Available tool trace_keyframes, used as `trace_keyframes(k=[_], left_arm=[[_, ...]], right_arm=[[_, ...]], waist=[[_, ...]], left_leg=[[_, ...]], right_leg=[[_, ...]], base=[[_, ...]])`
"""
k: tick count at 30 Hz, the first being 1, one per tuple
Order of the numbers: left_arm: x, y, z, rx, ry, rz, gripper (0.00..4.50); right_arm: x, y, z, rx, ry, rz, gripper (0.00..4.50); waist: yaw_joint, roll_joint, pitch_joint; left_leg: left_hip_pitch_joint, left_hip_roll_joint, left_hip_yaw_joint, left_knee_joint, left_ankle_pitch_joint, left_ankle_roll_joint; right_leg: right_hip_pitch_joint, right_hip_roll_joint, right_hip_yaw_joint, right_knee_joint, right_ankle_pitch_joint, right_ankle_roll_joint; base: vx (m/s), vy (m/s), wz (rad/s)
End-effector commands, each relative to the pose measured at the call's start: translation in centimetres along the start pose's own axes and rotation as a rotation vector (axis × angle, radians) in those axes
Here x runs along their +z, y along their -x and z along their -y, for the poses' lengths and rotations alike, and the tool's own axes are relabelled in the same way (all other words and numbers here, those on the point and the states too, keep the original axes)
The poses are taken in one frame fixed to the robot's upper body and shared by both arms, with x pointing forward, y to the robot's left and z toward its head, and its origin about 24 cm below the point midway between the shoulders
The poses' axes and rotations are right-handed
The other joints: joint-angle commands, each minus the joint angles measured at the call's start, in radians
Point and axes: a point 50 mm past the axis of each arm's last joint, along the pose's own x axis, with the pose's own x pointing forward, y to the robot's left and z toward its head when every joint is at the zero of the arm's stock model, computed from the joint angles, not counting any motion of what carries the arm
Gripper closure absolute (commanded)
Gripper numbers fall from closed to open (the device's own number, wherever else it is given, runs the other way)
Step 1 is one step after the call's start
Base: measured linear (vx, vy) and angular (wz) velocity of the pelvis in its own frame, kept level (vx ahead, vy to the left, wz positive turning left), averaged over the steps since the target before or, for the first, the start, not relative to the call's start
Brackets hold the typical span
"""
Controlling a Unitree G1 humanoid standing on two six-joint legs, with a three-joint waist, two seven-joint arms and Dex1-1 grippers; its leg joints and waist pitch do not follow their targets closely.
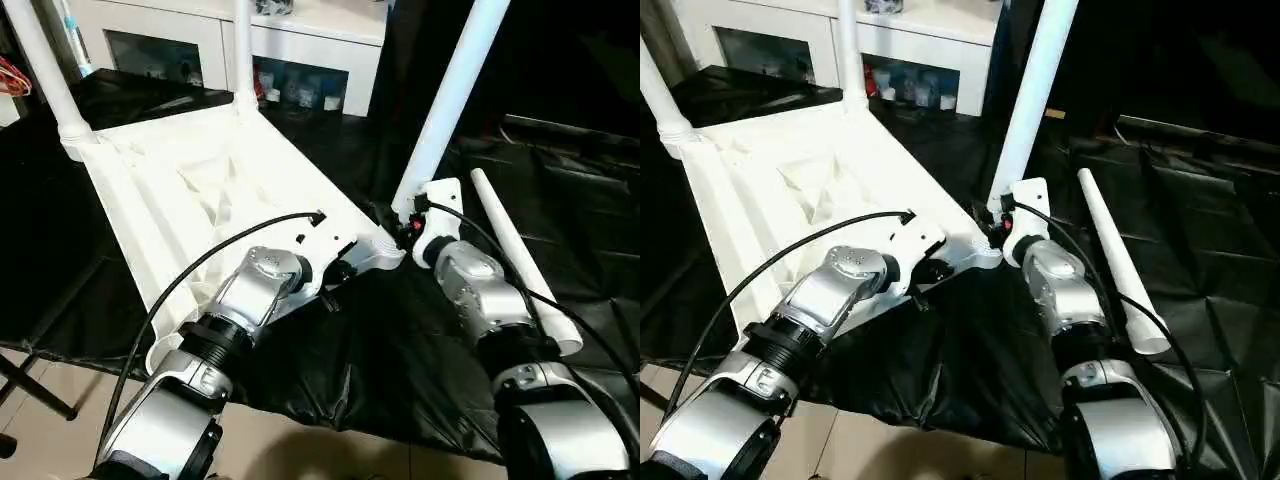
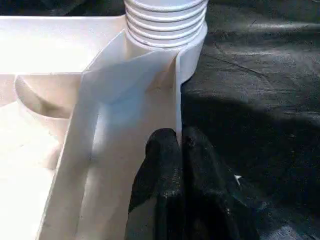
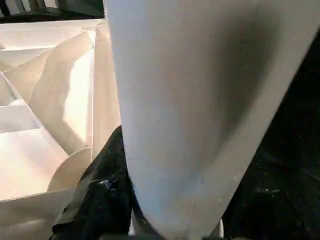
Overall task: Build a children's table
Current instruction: Insert table leg to table base
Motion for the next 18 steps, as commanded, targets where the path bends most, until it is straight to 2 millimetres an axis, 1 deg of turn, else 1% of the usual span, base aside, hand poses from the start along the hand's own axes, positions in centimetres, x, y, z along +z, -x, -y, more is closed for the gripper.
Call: trace_keyframes(k=[1,3,4,5,7,9,10,11,12,13,14,15,16,17,18], left_arm=[[3.3,-0.1,0.9,-0.019,-0.062,0.105,4.50],[3.2,-0.1,0.8,-0.015,-0.063,0.099,4.50],[3.2,-0.1,0.8,-0.014,-0.062,0.098,4.50],[3.2,0.0,0.8,-0.014,-0.062,0.097,4.50],[3.1,0.0,0.8,-0.016,-0.063,0.097,4.50],[3.1,0.0,0.9,-0.022,-0.066,0.099,4.50],[3.1,0.0,0.9,-0.026,-0.068,0.102,4.50],[3.1,0.0,0.9,-0.030,-0.069,0.105,4.50],[3.1,0.0,0.9,-0.030,-0.069,0.105,4.50],[3.1,0.1,0.9,-0.033,-0.069,0.106,4.50],[3.1,0.1,0.9,-0.041,-0.077,0.115,4.50],[3.1,0.1,0.8,-0.043,-0.078,0.116,4.50],[3.1,0.2,0.8,-0.048,-0.081,0.117,4.50],[3.0,0.3,0.8,-0.055,-0.088,0.118,4.50],[3.0,0.3,0.8,-0.061,-0.096,0.118,4.50]], right_arm=[[-3.4,-0.2,-2.3,0.070,-0.044,-0.142,2.63],[-3.4,-0.3,-2.5,0.078,-0.038,-0.146,2.63],[-3.4,-0.4,-2.6,0.080,-0.035,-0.147,2.63],[-3.3,-0.5,-2.7,0.087,-0.041,-0.141,2.63],[-3.2,-0.5,-2.8,0.089,-0.046,-0.135,2.63],[-3.0,-0.6,-2.8,0.096,-0.051,-0.126,2.63],[-2.9,-0.7,-2.9,0.103,-0.058,-0.121,2.28],[-2.8,-0.7,-2.9,0.108,-0.060,-0.115,2.28],[-2.8,-0.7,-2.9,0.108,-0.060,-0.115,1.93],[-2.7,-0.7,-2.9,0.111,-0.061,-0.112,1.90],[-2.4,-0.7,-2.8,0.122,-0.068,-0.101,1.90],[-2.4,-0.7,-2.7,0.123,-0.069,-0.099,1.65],[-2.2,-0.7,-2.6,0.127,-0.072,-0.094,1.52],[-2.1,-0.7,-2.5,0.132,-0.075,-0.088,1.52],[-2.0,-0.7,-2.4,0.136,-0.076,-0.083,1.46]], waist=[[0.009,0.009,-0.061],[0.007,0.009,-0.057],[0.007,0.009,-0.058],[0.007,0.008,-0.058],[0.006,0.009,-0.059],[0.005,0.009,-0.060],[0.004,0.009,-0.060],[0.004,0.009,-0.059],[0.003,0.010,-0.059],[0.003,0.010,-0.059],[0.002,0.012,-0.060],[0.003,0.011,-0.062],[0.004,0.011,-0.063],[0.003,0.011,-0.064],[0.004,0.013,-0.063]], left_leg=[[-0.007,-0.011,0.017,-0.055,-0.192,0.044],[-0.004,-0.010,0.015,-0.059,-0.248,0.028],[-0.003,-0.010,0.014,-0.060,-0.260,0.024],[-0.003,-0.009,0.014,-0.060,-0.260,0.023],[-0.005,-0.009,0.013,-0.061,-0.255,0.021],[-0.007,-0.010,0.014,-0.060,-0.242,0.024],[-0.007,-0.010,0.013,-0.060,-0.241,0.024],[-0.007,-0.010,0.013,-0.060,-0.243,0.025],[-0.006,-0.009,0.014,-0.060,-0.250,0.026],[-0.006,-0.010,0.014,-0.060,-0.250,0.027],[-0.005,-0.009,0.014,-0.060,-0.251,0.029],[-0.005,-0.008,0.014,-0.059,-0.240,0.031],[-0.005,-0.008,0.014,-0.058,-0.228,0.032],[-0.008,-0.009,0.015,-0.057,-0.204,0.036],[-0.009,-0.009,0.015,-0.056,-0.195,0.043]], right_leg=[[0.064,-0.029,0.022,-0.057,-0.150,-0.219],[0.059,-0.030,0.021,-0.068,-0.251,-0.191],[0.057,-0.030,0.021,-0.070,-0.272,-0.179],[0.057,-0.030,0.022,-0.070,-0.275,-0.176],[0.057,-0.030,0.022,-0.068,-0.266,-0.174],[0.058,-0.028,0.022,-0.065,-0.232,-0.183],[0.058,-0.029,0.022,-0.065,-0.230,-0.184],[0.057,-0.028,0.021,-0.065,-0.231,-0.185],[0.057,-0.028,0.022,-0.067,-0.236,-0.186],[0.057,-0.028,0.022,-0.066,-0.236,-0.186],[0.056,-0.029,0.022,-0.066,-0.231,-0.191],[0.057,-0.030,0.022,-0.064,-0.215,-0.198],[0.058,-0.030,0.023,-0.062,-0.196,-0.203],[0.061,-0.028,0.023,-0.057,-0.152,-0.213],[0.061,-0.028,0.023,-0.055,-0.135,-0.220]], base=[[0.000,0.000,0.00],[0.000,0.000,0.00],[0.000,0.000,0.00],[0.000,0.000,0.00],[0.000,0.000,0.00],[0.000,0.000,0.00],[0.000,0.000,0.00],[0.000,0.000,0.00],[0.000,0.000,0.00],[0.000,0.000,0.00],[0.000,0.000,0.00],[0.000,0.000,0.00],[0.000,0.000,0.00],[0.000,0.000,0.00],[0.000,0.000,0.00]])
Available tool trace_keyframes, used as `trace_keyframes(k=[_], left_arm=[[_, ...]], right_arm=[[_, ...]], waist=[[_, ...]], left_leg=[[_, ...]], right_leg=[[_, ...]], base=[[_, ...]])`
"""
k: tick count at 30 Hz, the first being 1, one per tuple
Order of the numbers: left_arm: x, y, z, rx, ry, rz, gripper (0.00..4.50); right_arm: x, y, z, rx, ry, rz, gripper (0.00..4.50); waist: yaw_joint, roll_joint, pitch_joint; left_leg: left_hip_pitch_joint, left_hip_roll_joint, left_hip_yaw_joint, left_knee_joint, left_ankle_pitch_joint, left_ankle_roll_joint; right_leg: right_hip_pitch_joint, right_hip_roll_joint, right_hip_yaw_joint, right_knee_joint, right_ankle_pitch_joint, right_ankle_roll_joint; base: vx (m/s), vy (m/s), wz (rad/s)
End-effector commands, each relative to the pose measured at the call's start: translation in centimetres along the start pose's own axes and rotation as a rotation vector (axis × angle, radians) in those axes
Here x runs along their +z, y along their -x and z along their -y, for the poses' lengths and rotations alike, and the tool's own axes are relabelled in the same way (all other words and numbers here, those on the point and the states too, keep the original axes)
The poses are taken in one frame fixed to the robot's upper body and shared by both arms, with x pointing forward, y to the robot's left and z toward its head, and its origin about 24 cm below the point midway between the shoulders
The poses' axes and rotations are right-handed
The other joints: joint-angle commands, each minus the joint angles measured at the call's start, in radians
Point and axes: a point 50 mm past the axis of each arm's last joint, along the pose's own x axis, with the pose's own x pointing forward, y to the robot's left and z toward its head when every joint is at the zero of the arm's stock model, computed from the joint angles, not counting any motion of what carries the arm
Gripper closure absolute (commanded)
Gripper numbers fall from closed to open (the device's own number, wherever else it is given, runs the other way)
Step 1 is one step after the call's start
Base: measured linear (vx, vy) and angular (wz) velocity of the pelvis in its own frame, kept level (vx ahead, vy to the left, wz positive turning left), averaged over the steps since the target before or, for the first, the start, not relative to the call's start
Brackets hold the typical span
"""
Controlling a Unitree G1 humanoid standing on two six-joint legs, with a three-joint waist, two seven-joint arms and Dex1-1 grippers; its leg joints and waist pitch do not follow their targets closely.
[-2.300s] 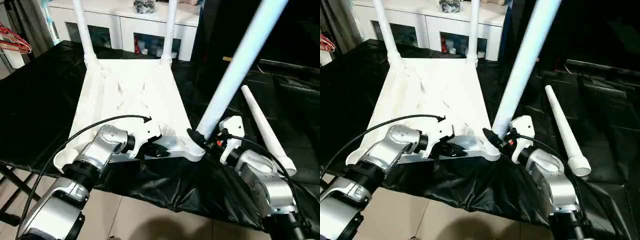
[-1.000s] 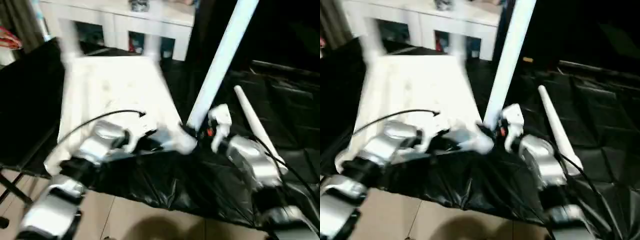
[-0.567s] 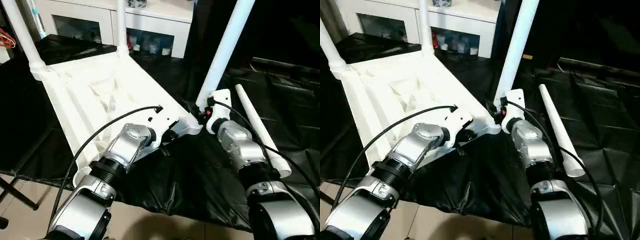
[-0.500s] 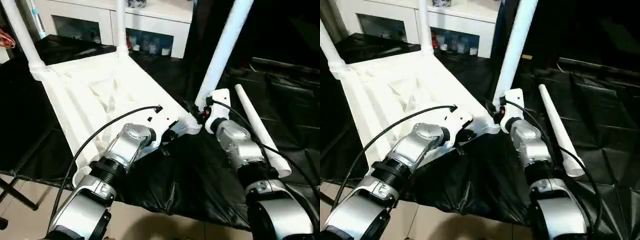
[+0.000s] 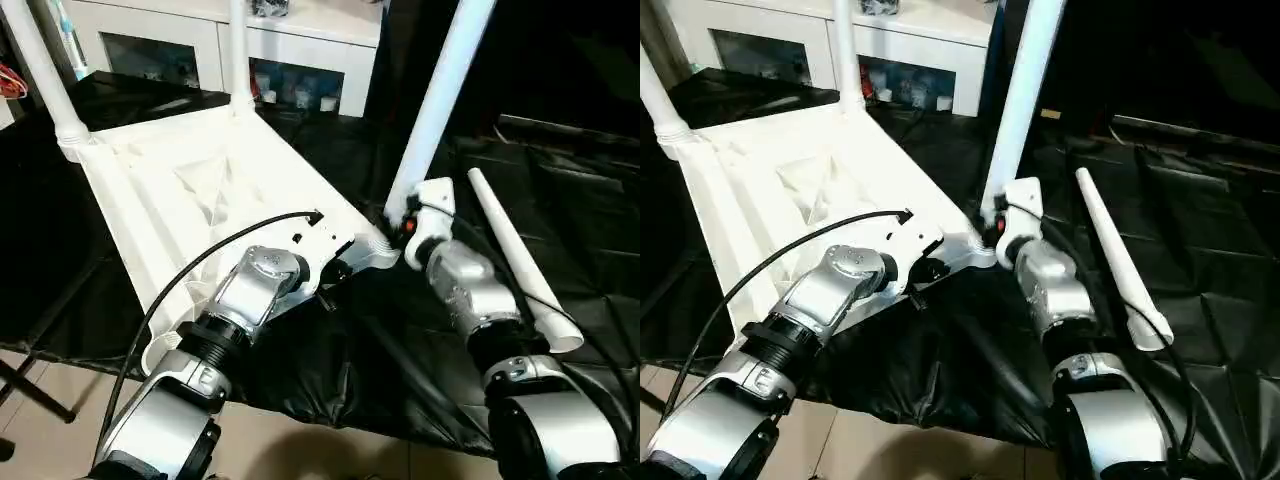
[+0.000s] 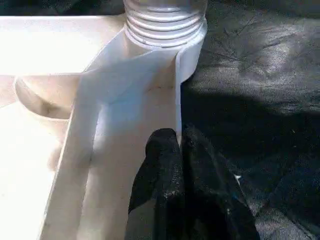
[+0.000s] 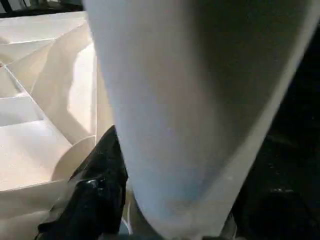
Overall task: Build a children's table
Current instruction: Insert table leg to table base
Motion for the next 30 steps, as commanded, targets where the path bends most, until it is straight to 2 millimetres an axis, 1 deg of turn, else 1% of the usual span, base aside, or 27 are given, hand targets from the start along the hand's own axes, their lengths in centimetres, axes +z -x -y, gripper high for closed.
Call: trace_keyframes(k=[1,2,3,4,5,6,7,8,9,10,11,12,14,15,16,17,18,19,20,22,23,27,28,29,30], left_arm=[[3.0,0.0,1.1,-0.060,-0.090,0.122,4.50],[2.9,0.1,1.0,-0.070,-0.098,0.122,4.50],[2.7,0.3,1.0,-0.085,-0.107,0.123,4.50],[2.6,0.5,0.9,-0.100,-0.120,0.125,4.50],[2.6,0.5,0.9,-0.100,-0.120,0.125,4.50],[2.4,0.7,0.8,-0.123,-0.132,0.128,4.50],[2.4,0.9,0.8,-0.133,-0.138,0.128,4.50],[2.2,1.1,0.7,-0.153,-0.154,0.130,4.50],[2.1,1.2,0.6,-0.162,-0.162,0.132,4.50],[2.1,1.3,0.6,-0.171,-0.166,0.133,4.50],[1.9,1.5,0.5,-0.193,-0.178,0.132,4.50],[1.7,1.7,0.4,-0.216,-0.191,0.129,4.50],[1.5,1.9,0.4,-0.233,-0.204,0.130,4.50],[1.2,2.2,0.4,-0.284,-0.226,0.135,4.50],[1.0,2.4,0.4,-0.312,-0.231,0.137,4.50],[0.8,2.7,0.5,-0.354,-0.243,0.140,4.50],[0.7,2.8,0.6,-0.379,-0.250,0.141,4.50],[0.5,3.0,0.6,-0.395,-0.260,0.132,4.50],[0.2,3.2,0.5,-0.419,-0.285,0.126,4.50],[0.0,3.4,0.5,-0.435,-0.293,0.123,4.50],[-0.1,3.7,0.4,-0.461,-0.305,0.125,4.50],[-0.5,4.1,0.3,-0.494,-0.324,0.120,4.50],[-0.7,4.3,0.2,-0.505,-0.328,0.117,4.50],[-0.7,4.3,0.2,-0.505,-0.328,0.117,4.50],[-1.0,4.5,0.2,-0.528,-0.337,0.109,4.50]], right_arm=[[-1.1,-0.5,-1.9,0.107,-0.035,-0.053,1.42],[-0.9,-0.4,-1.8,0.113,-0.039,-0.046,1.19],[-0.7,-0.4,-1.6,0.120,-0.034,-0.037,1.07],[-0.5,-0.3,-1.4,0.134,-0.029,-0.033,1.00],[-0.5,-0.3,-1.4,0.134,-0.029,-0.033,0.96],[-0.3,-0.1,-1.2,0.157,-0.013,-0.030,0.96],[-0.3,0.0,-1.2,0.174,-0.005,-0.031,0.82],[-0.2,0.3,-1.0,0.211,0.011,-0.035,0.82],[-0.2,0.4,-1.0,0.229,0.018,-0.038,0.63],[-0.2,0.6,-0.9,0.249,0.032,-0.042,0.63],[-0.3,1.0,-0.8,0.295,0.060,-0.053,0.63],[-0.4,1.4,-0.7,0.344,0.086,-0.065,0.63],[-0.4,1.6,-0.6,0.374,0.099,-0.072,0.63],[-0.4,2.4,-0.5,0.446,0.130,-0.089,0.63],[-0.5,2.8,-0.4,0.487,0.148,-0.100,0.63],[-0.5,3.3,-0.3,0.530,0.166,-0.113,0.63],[-0.5,3.5,-0.2,0.554,0.175,-0.122,0.63],[-0.5,3.8,-0.2,0.578,0.188,-0.131,0.63],[-0.6,4.3,-0.1,0.621,0.205,-0.151,0.63],[-0.6,4.7,0.0,0.649,0.220,-0.163,0.63],[-0.9,5.3,0.1,0.685,0.247,-0.189,0.63],[-1.3,6.3,0.0,0.745,0.281,-0.229,0.63],[-1.4,6.6,0.0,0.768,0.286,-0.243,0.78],[-1.4,6.6,0.0,0.768,0.286,-0.243,0.88],[-1.6,7.1,-0.1,0.794,0.290,-0.263,0.88]], waist=[[0.010,0.013,-0.066],[0.009,0.012,-0.065],[0.010,0.015,-0.065],[0.010,0.017,-0.065],[0.009,0.016,-0.066],[0.011,0.017,-0.066],[0.012,0.019,-0.065],[0.014,0.019,-0.065],[0.015,0.021,-0.066],[0.015,0.021,-0.066],[0.016,0.024,-0.065],[0.018,0.023,-0.065],[0.020,0.024,-0.067],[0.023,0.029,-0.064],[0.029,0.027,-0.065],[0.034,0.031,-0.064],[0.038,0.031,-0.064],[0.038,0.033,-0.064],[0.041,0.035,-0.063],[0.044,0.036,-0.062],[0.046,0.039,-0.061],[0.053,0.038,-0.060],[0.055,0.041,-0.059],[0.056,0.040,-0.058],[0.059,0.044,-0.058]], left_leg=[[-0.005,-0.009,0.016,-0.056,-0.186,0.048],[-0.006,-0.008,0.016,-0.056,-0.185,0.049],[-0.005,-0.008,0.016,-0.055,-0.186,0.052],[-0.005,-0.008,0.016,-0.056,-0.185,0.053],[-0.006,-0.008,0.016,-0.055,-0.183,0.055],[-0.004,-0.008,0.017,-0.054,-0.179,0.057],[-0.004,-0.007,0.017,-0.054,-0.177,0.058],[-0.004,-0.007,0.017,-0.054,-0.177,0.060],[-0.003,-0.007,0.018,-0.053,-0.168,0.065],[-0.002,-0.006,0.018,-0.052,-0.163,0.066],[-0.002,-0.006,0.018,-0.053,-0.164,0.066],[-0.003,-0.008,0.018,-0.051,-0.164,0.072],[0.000,-0.006,0.019,-0.050,-0.152,0.077],[0.000,-0.006,0.019,-0.050,-0.158,0.080],[0.000,-0.007,0.020,-0.049,-0.161,0.082],[0.001,-0.005,0.020,-0.049,-0.157,0.084],[0.003,-0.005,0.019,-0.050,-0.156,0.086],[0.002,-0.005,0.020,-0.049,-0.154,0.086],[0.002,-0.004,0.019,-0.050,-0.159,0.083],[0.005,-0.003,0.019,-0.050,-0.171,0.078],[0.006,-0.002,0.019,-0.051,-0.178,0.075],[0.006,-0.001,0.019,-0.053,-0.207,0.058],[0.006,-0.001,0.019,-0.054,-0.217,0.054],[0.007,-0.001,0.019,-0.054,-0.222,0.052],[0.007,-0.001,0.018,-0.055,-0.226,0.046]], right_leg=[[0.063,-0.028,0.023,-0.054,-0.120,-0.228],[0.064,-0.028,0.023,-0.053,-0.114,-0.231],[0.065,-0.029,0.023,-0.052,-0.109,-0.239],[0.065,-0.029,0.023,-0.052,-0.107,-0.241],[0.066,-0.028,0.023,-0.052,-0.103,-0.244],[0.064,-0.028,0.023,-0.051,-0.094,-0.249],[0.065,-0.029,0.024,-0.049,-0.084,-0.255],[0.066,-0.028,0.024,-0.050,-0.082,-0.255],[0.066,-0.027,0.024,-0.046,-0.064,-0.259],[0.065,-0.028,0.024,-0.045,-0.050,-0.266],[0.066,-0.028,0.024,-0.044,-0.047,-0.268],[0.069,-0.026,0.023,-0.045,-0.040,-0.267],[0.067,-0.028,0.024,-0.041,-0.015,-0.277],[0.067,-0.027,0.024,-0.044,-0.020,-0.281],[0.070,-0.027,0.024,-0.043,-0.025,-0.280],[0.069,-0.029,0.025,-0.041,-0.021,-0.280],[0.068,-0.028,0.024,-0.043,-0.023,-0.279],[0.069,-0.028,0.025,-0.041,-0.017,-0.281],[0.067,-0.028,0.025,-0.041,-0.020,-0.283],[0.066,-0.028,0.024,-0.042,-0.034,-0.282],[0.065,-0.029,0.024,-0.043,-0.042,-0.280],[0.066,-0.030,0.024,-0.046,-0.081,-0.269],[0.066,-0.030,0.024,-0.048,-0.098,-0.266],[0.066,-0.031,0.024,-0.050,-0.108,-0.264],[0.067,-0.031,0.025,-0.050,-0.126,-0.255]], base=[[0.000,0.000,0.00],[0.000,0.000,0.00],[0.000,0.000,0.00],[0.000,0.000,0.00],[0.000,0.000,0.00],[0.000,0.000,0.00],[0.000,0.000,0.00],[0.000,0.000,0.00],[0.000,0.000,0.00],[0.000,0.000,0.00],[0.000,0.000,0.00],[0.000,0.000,0.00],[0.000,0.000,0.00],[0.000,0.000,0.00],[0.000,0.000,0.00],[0.000,0.000,0.00],[0.000,0.000,0.00],[0.000,0.000,0.00],[0.000,0.000,0.00],[0.000,0.000,0.00],[0.000,0.000,0.00],[0.000,0.000,0.00],[0.000,0.000,0.00],[0.000,0.000,0.00],[0.000,0.000,0.00]])
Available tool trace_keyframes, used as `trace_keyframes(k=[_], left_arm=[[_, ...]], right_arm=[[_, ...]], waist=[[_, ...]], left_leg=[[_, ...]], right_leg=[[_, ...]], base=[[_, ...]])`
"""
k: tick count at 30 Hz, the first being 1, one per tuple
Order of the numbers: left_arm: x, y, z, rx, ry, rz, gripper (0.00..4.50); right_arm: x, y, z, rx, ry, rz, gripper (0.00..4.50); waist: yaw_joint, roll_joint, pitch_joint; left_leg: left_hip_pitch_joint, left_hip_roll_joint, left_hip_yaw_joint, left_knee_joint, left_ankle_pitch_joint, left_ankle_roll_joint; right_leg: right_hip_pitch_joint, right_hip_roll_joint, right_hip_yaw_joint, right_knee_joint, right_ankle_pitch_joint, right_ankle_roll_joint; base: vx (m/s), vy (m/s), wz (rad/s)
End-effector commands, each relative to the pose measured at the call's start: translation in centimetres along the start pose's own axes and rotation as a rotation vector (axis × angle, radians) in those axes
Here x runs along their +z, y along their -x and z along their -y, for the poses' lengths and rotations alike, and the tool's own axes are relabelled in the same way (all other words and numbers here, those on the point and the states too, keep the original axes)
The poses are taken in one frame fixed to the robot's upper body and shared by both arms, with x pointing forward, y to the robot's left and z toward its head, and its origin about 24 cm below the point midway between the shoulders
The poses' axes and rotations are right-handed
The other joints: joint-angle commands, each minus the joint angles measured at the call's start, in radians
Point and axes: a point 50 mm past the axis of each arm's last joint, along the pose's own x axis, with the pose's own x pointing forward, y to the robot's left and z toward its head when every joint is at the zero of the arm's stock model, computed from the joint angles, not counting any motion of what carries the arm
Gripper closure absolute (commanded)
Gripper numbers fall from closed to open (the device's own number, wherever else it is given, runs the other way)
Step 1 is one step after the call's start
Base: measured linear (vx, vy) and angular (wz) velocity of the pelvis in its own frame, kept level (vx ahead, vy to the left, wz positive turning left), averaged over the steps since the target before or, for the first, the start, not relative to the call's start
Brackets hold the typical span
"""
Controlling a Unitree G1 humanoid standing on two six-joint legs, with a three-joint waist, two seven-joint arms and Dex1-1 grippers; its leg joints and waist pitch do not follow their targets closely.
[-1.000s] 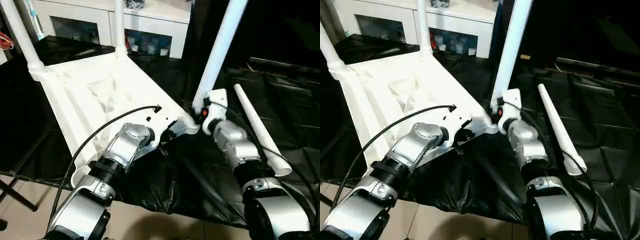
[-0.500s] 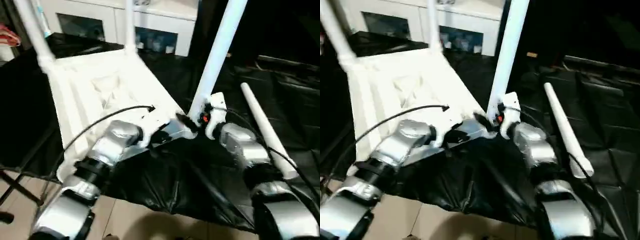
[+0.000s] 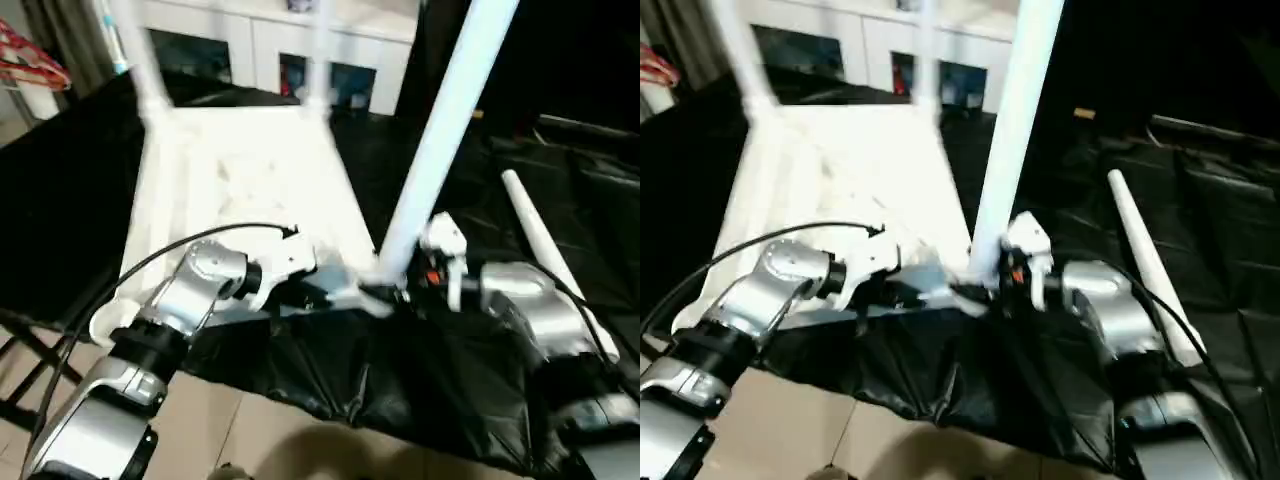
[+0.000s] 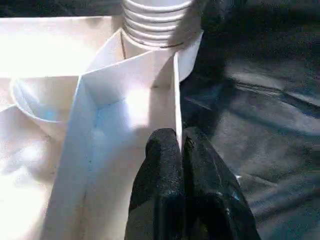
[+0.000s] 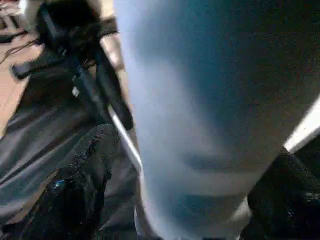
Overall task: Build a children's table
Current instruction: Insert table leg to table base, then rotate leg to tighten
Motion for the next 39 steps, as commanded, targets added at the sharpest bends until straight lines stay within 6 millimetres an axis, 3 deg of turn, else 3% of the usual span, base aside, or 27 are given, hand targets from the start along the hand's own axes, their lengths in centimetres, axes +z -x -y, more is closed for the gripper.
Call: trace_keyframes(k=[1,10,19,21,23,25,29,30,32,33,35,36,39], left_arm=[[2.1,-0.8,0.6,-0.102,-0.108,0.067,4.50],[1.1,-0.1,0.9,-0.150,-0.124,0.040,4.50],[0.9,-0.1,1.0,-0.144,-0.110,0.043,4.50],[1.1,-0.6,0.5,-0.074,-0.073,0.061,4.50],[1.2,-1.0,-0.2,0.002,-0.040,0.055,4.50],[1.6,-1.5,-0.7,0.067,-0.012,0.067,4.50],[2.3,-2.8,-1.5,0.172,0.030,0.062,4.50],[2.8,-3.8,-1.9,0.241,0.065,0.057,4.50],[3.2,-4.6,-2.1,0.293,0.091,0.054,4.50],[3.4,-5.0,-2.3,0.322,0.101,0.055,4.50],[3.9,-5.7,-2.3,0.359,0.125,0.068,4.50],[4.1,-6.1,-2.3,0.370,0.126,0.073,4.50],[4.4,-6.7,-2.1,0.366,0.094,0.070,4.50]], right_arm=[[-0.7,-0.5,-1.1,0.084,-0.006,-0.058,0.96],[-1.3,-0.3,-2.2,0.124,0.014,-0.109,1.68],[-2.0,-0.3,-2.8,0.116,-0.021,-0.104,1.78],[-2.2,-0.8,-2.4,-0.003,-0.080,-0.036,1.78],[-2.3,-1.4,-1.7,-0.129,-0.129,0.005,1.79],[-2.5,-2.0,-1.1,-0.249,-0.153,0.018,1.80],[-2.8,-3.3,-0.1,-0.457,-0.259,0.054,1.80],[-2.8,-4.5,0.4,-0.577,-0.329,0.068,1.80],[-2.8,-5.4,0.6,-0.666,-0.365,0.066,1.80],[-2.7,-6.0,0.7,-0.704,-0.378,0.061,1.80],[-2.3,-6.9,0.7,-0.745,-0.399,0.072,1.80],[-2.0,-7.3,0.7,-0.758,-0.388,0.080,1.80],[-1.5,-7.9,0.7,-0.771,-0.362,0.105,1.80]], waist=[[-0.002,0.016,-0.070],[-0.002,0.022,-0.071],[-0.001,0.023,-0.072],[-0.002,0.024,-0.071],[-0.008,0.022,-0.067],[-0.014,0.021,-0.062],[-0.029,0.018,-0.062],[-0.034,0.025,-0.062],[-0.042,0.023,-0.063],[-0.042,0.028,-0.063],[-0.047,0.025,-0.066],[-0.050,0.031,-0.066],[-0.050,0.032,-0.069]], left_leg=[[0.006,-0.001,0.016,-0.060,-0.226,0.046],[0.005,-0.002,0.015,-0.060,-0.234,0.033],[0.005,-0.002,0.014,-0.060,-0.232,0.032],[0.005,-0.002,0.014,-0.060,-0.233,0.031],[0.004,-0.005,0.012,-0.065,-0.278,0.014],[0.010,-0.007,0.009,-0.069,-0.329,-0.009],[0.005,-0.014,0.004,-0.068,-0.341,-0.016],[-0.001,-0.015,0.004,-0.069,-0.323,-0.018],[0.003,-0.017,0.002,-0.067,-0.330,-0.025],[0.004,-0.017,0.001,-0.068,-0.334,-0.024],[0.004,-0.018,0.003,-0.066,-0.333,-0.013],[0.001,-0.018,0.003,-0.067,-0.326,-0.009],[-0.001,-0.017,0.006,-0.067,-0.313,0.005]], right_leg=[[0.064,-0.028,0.026,-0.050,-0.126,-0.254],[0.064,-0.027,0.025,-0.051,-0.140,-0.246],[0.065,-0.026,0.025,-0.051,-0.131,-0.246],[0.064,-0.027,0.026,-0.051,-0.133,-0.246],[0.062,-0.029,0.024,-0.059,-0.217,-0.229],[0.054,-0.032,0.023,-0.076,-0.365,-0.179],[0.054,-0.032,0.018,-0.089,-0.479,-0.125],[0.053,-0.032,0.019,-0.090,-0.475,-0.118],[0.049,-0.032,0.014,-0.093,-0.502,-0.108],[0.048,-0.031,0.013,-0.096,-0.502,-0.110],[0.049,-0.028,0.013,-0.096,-0.468,-0.118],[0.049,-0.027,0.013,-0.093,-0.436,-0.128],[0.052,-0.025,0.015,-0.088,-0.371,-0.147]], base=[[0.000,0.000,0.00],[0.000,0.000,0.00],[0.000,0.000,0.00],[0.000,0.000,0.00],[0.000,0.000,0.00],[0.000,0.000,0.00],[0.000,0.000,0.00],[0.000,0.000,0.00],[0.000,0.000,0.00],[0.000,0.000,0.00],[0.000,0.000,0.00],[0.000,0.000,0.00],[0.000,0.000,0.00]])
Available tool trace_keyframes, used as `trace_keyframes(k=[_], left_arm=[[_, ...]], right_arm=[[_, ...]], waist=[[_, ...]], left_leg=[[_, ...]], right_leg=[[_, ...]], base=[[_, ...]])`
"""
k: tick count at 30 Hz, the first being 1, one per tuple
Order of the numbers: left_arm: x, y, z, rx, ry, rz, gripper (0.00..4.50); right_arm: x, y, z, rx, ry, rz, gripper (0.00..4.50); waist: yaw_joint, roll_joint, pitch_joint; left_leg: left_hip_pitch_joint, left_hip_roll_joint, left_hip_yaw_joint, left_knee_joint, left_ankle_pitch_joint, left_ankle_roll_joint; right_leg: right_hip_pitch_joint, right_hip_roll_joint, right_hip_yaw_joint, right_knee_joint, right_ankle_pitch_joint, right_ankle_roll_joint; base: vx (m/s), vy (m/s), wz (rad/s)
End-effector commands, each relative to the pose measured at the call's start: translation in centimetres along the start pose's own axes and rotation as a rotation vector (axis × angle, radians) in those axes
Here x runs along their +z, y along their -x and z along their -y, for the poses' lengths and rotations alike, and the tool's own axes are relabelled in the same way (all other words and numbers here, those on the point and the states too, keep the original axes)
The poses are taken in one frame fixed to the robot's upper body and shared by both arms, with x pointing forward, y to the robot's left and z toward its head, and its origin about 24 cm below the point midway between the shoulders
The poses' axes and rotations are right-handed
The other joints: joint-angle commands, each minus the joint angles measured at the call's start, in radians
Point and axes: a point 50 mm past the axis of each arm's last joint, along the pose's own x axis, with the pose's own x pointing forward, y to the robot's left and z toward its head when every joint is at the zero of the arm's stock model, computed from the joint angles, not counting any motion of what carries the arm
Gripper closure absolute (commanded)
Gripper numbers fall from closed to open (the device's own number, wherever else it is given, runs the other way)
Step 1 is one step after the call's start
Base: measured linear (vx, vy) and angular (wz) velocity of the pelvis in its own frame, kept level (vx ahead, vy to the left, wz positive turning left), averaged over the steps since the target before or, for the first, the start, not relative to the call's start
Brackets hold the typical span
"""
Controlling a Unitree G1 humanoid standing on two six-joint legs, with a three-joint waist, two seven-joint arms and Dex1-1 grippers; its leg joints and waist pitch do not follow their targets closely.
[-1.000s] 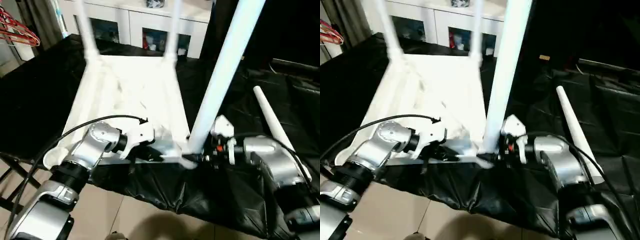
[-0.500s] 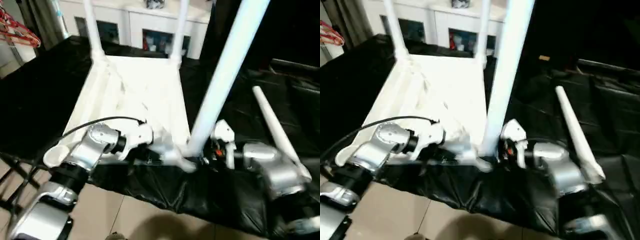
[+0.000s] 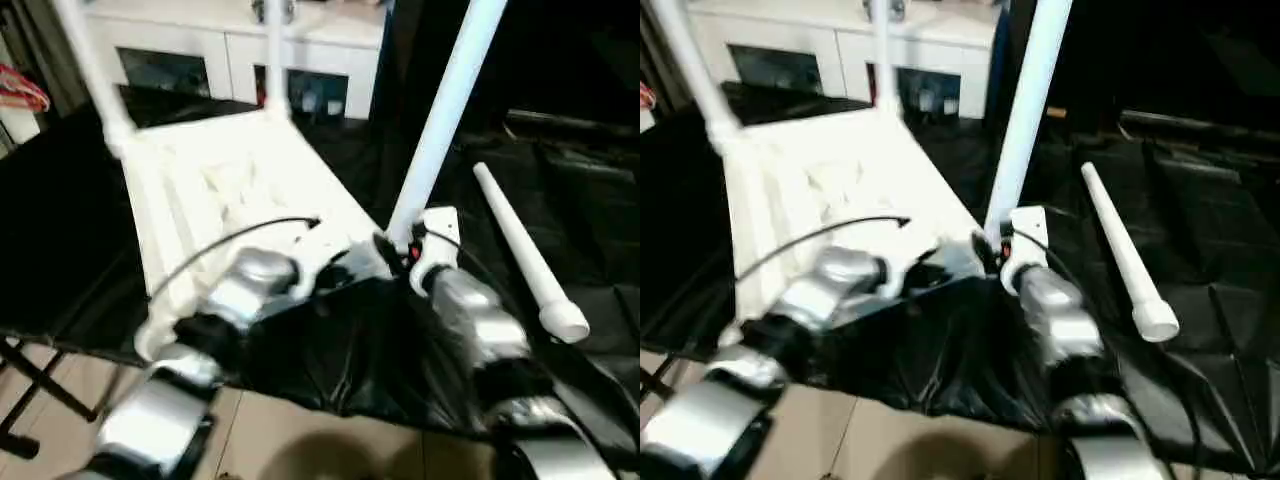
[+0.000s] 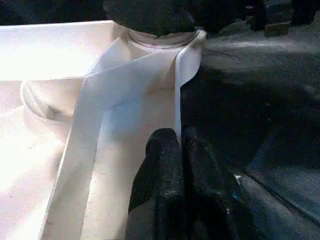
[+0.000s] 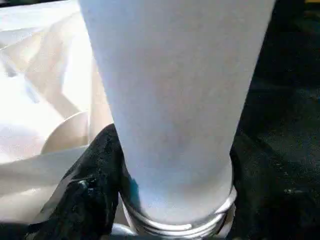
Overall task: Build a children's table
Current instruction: Rotate leg to tighten
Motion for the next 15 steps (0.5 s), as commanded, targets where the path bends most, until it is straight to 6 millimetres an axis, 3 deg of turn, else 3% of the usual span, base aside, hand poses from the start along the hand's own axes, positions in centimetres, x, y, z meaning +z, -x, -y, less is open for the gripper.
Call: trace_keyframes(k=[1,2,3,5,8,9,11,15], left_arm=[[2.4,-1.0,0.8,-0.020,-0.077,0.066,4.50],[2.4,-1.0,0.8,-0.020,-0.077,0.066,4.50],[2.4,-1.0,1.0,-0.031,-0.085,0.069,4.50],[2.2,-0.8,1.3,-0.082,-0.115,0.084,4.50],[1.8,-0.2,1.6,-0.172,-0.155,0.106,4.50],[1.5,0.2,1.7,-0.210,-0.160,0.105,4.50],[1.3,0.6,1.7,-0.243,-0.174,0.110,4.50],[0.4,1.7,1.6,-0.313,-0.213,0.094,4.50]], right_arm=[[-1.7,-0.5,-3.0,0.109,-0.013,-0.064,1.80],[-1.7,-0.5,-3.0,0.109,-0.013,-0.064,1.80],[-1.6,-0.5,-3.1,0.119,-0.010,-0.057,1.25],[-1.2,-0.4,-2.8,0.157,-0.019,-0.037,1.25],[-0.8,0.0,-1.9,0.215,0.037,-0.019,0.82],[-0.8,0.2,-1.4,0.249,0.082,-0.022,0.74],[-0.8,0.5,-1.0,0.281,0.130,-0.026,0.59],[-0.7,1.7,0.0,0.429,0.213,-0.033,0.59]], waist=[[0.004,0.007,-0.062],[0.003,0.008,-0.062],[0.004,0.011,-0.064],[0.004,0.009,-0.064],[0.003,0.009,-0.066],[0.004,0.009,-0.067],[0.007,0.009,-0.067],[0.013,0.007,-0.066]], left_leg=[[-0.005,-0.016,0.011,-0.066,-0.304,0.013],[-0.006,-0.016,0.011,-0.065,-0.298,0.016],[-0.006,-0.015,0.012,-0.065,-0.281,0.021],[-0.007,-0.015,0.013,-0.065,-0.277,0.025],[-0.010,-0.014,0.013,-0.064,-0.262,0.037],[-0.006,-0.013,0.015,-0.062,-0.255,0.044],[-0.009,-0.010,0.016,-0.061,-0.229,0.052],[-0.008,-0.008,0.018,-0.059,-0.217,0.072]], right_leg=[[0.050,-0.025,0.020,-0.084,-0.343,-0.159],[0.052,-0.024,0.020,-0.082,-0.327,-0.164],[0.054,-0.024,0.021,-0.077,-0.282,-0.179],[0.056,-0.024,0.021,-0.076,-0.268,-0.187],[0.061,-0.026,0.022,-0.072,-0.241,-0.198],[0.058,-0.027,0.023,-0.071,-0.224,-0.210],[0.061,-0.027,0.023,-0.065,-0.175,-0.232],[0.063,-0.026,0.023,-0.060,-0.141,-0.247]], base=[[0.000,0.000,0.00],[0.000,0.000,0.00],[0.000,0.000,0.00],[0.000,0.000,0.00],[0.000,0.000,0.00],[0.000,0.000,0.00],[0.000,0.000,0.00],[0.000,0.000,0.00]])
